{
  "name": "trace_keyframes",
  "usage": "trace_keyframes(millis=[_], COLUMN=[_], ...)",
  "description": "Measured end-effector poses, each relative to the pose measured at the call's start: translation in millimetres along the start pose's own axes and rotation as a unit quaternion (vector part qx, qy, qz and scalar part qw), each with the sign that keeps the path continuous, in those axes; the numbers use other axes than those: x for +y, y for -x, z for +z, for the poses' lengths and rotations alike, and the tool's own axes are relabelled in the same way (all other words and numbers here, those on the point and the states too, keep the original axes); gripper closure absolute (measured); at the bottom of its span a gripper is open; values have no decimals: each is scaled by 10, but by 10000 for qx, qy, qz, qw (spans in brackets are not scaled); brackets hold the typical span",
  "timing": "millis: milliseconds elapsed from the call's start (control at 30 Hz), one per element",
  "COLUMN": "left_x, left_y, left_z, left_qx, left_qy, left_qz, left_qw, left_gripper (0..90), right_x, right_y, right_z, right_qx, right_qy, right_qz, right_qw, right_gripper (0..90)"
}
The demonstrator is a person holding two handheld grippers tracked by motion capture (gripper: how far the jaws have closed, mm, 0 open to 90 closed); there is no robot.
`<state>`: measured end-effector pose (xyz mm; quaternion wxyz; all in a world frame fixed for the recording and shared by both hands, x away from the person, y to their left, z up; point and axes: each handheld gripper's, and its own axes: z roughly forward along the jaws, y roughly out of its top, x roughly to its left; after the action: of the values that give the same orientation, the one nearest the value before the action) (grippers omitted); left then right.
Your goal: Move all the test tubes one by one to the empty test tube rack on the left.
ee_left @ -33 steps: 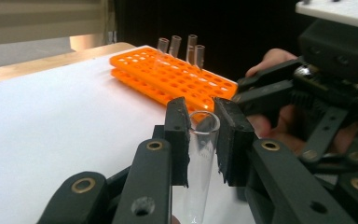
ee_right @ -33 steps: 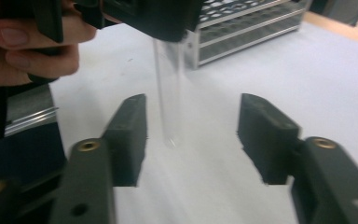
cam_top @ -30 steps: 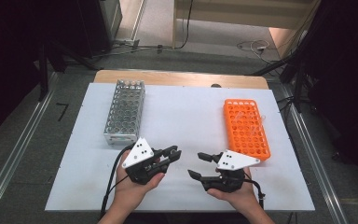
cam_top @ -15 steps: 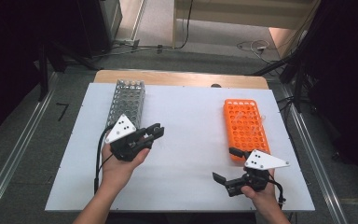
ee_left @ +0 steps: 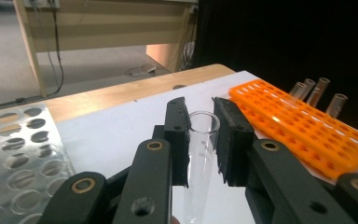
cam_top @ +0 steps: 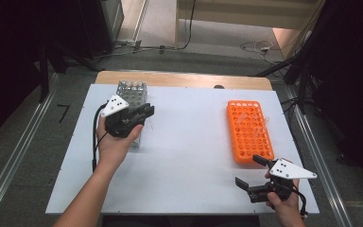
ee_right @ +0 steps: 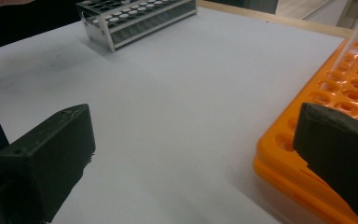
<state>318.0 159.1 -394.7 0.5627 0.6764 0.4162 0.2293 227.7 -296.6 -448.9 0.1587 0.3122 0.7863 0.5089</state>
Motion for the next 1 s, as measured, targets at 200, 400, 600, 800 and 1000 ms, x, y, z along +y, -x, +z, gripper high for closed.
trace_keyframes(millis=[200, 400, 600, 800, 1000], left_x=[70, 136, 226, 317, 354], left_y=[-190, -390, -585, -778, -941], left_z=[110, 230, 343, 506, 671], left_qx=[190, 384, 602, 848, 1078], left_qy=[80, 97, 137, 81, 114], left_qz=[-88, -129, -168, -148, -210], left_qw=[9997, 9991, 9980, 9963, 9939], left_gripper=[751, 751, 752, 752, 752], right_x=[-18, -35, -59, -66, -76], right_y=[52, 65, 79, 76, 95], right_z=[-22, -29, -7, 5, 0], right_qx=[-91, -81, -89, -74, -83], right_qy=[30, 19, -31, -67, -75], right_qz=[50, 51, 64, 74, 94], right_qw=[9999, 10000, 9999, 9999, 9999], right_gripper=[0, 0, 0, 0, 0])
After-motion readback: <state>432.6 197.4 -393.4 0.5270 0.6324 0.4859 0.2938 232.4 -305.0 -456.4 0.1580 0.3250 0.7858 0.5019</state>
